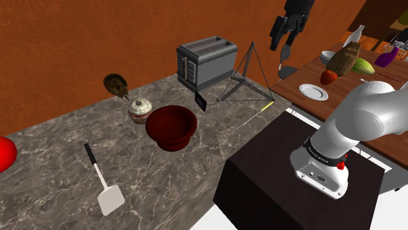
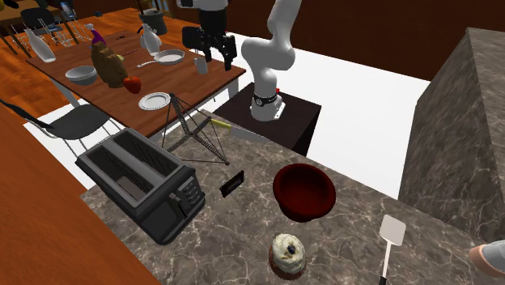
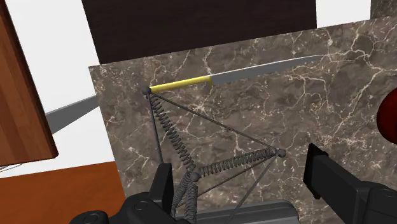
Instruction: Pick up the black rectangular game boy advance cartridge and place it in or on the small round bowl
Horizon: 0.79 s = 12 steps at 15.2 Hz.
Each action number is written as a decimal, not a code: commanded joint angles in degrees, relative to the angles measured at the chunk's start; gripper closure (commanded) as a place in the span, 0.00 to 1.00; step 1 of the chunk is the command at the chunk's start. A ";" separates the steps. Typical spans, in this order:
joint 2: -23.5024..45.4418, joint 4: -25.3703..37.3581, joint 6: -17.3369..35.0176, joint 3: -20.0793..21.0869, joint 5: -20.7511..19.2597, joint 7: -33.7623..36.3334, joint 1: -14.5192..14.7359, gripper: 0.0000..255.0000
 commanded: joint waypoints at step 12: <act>18.81 -0.25 16.67 8.11 3.64 10.03 2.38 0.00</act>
